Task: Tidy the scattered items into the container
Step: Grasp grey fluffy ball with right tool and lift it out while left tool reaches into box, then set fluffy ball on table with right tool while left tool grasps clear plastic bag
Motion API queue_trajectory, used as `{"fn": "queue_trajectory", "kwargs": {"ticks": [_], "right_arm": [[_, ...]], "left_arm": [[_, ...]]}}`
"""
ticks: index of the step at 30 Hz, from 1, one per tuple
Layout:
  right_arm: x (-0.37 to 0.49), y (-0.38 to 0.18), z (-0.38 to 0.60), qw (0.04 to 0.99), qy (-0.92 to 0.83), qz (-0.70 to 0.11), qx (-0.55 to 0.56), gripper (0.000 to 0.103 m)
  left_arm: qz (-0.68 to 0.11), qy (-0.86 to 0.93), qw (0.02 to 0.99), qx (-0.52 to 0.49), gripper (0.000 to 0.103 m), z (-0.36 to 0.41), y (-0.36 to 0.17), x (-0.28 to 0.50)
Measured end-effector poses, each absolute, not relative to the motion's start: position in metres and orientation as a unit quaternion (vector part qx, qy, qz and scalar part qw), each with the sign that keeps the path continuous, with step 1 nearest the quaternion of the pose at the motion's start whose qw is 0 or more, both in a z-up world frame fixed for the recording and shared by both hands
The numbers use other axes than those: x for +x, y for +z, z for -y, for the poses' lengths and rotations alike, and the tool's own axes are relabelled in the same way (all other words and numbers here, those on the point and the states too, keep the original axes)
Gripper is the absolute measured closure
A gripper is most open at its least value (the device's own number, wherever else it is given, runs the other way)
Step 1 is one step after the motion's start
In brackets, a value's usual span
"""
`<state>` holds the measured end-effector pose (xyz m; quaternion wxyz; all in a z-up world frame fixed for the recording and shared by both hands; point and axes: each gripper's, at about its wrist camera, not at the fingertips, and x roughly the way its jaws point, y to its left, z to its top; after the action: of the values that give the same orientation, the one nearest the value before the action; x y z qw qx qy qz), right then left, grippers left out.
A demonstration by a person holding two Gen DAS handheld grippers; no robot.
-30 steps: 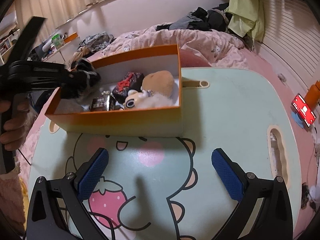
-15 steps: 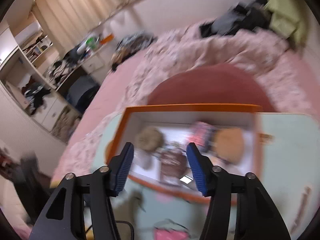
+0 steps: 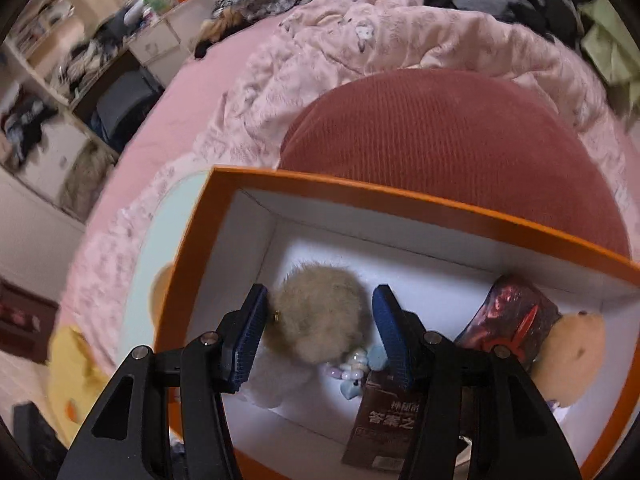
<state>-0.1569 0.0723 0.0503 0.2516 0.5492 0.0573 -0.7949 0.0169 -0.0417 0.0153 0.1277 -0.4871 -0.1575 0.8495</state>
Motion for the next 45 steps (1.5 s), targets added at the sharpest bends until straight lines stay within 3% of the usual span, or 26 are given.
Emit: {"fn": "queue_trajectory", "kwargs": {"ticks": [1,4,7,16,24,26,30,31,45], "right_arm": [[-0.154,0.05,-0.072,0.25,-0.799,-0.07,0.543,0.061],[-0.144,0.049,-0.074,0.252,-0.809,-0.089,0.524,0.061],[-0.145,0.056,-0.087,0.277,-0.813,-0.037,0.511,0.066],[-0.081,0.15,-0.167,0.351,-0.85,0.031,0.392,0.066],[-0.022,0.107,-0.195,0.328,-0.828,-0.024,0.455,0.066],[-0.016,0.086,-0.193,0.313,-0.823,-0.027,0.473,0.066],[-0.014,0.053,-0.202,0.271,-0.828,-0.023,0.49,0.066],[-0.013,0.05,-0.204,0.262,-0.832,-0.025,0.488,0.066],[-0.014,0.057,-0.233,0.244,-0.849,0.029,0.468,0.063]], "left_arm": [[0.155,0.85,0.127,-0.486,0.052,0.042,0.016,0.016],[0.15,0.856,0.12,-0.48,0.046,0.041,0.021,0.013],[0.151,0.862,0.116,-0.47,0.042,0.048,0.024,0.016],[0.156,0.877,0.113,-0.44,0.04,0.066,0.047,0.013],[0.07,0.903,0.106,-0.41,0.041,0.049,0.09,-0.01],[0.038,0.9,0.112,-0.419,0.045,0.036,0.099,-0.021],[-0.012,0.864,0.135,-0.485,0.084,0.01,0.095,-0.053],[-0.024,0.854,0.14,-0.5,0.087,0.005,0.092,-0.06],[-0.118,0.791,0.14,-0.584,0.085,-0.04,0.06,-0.113]]}}
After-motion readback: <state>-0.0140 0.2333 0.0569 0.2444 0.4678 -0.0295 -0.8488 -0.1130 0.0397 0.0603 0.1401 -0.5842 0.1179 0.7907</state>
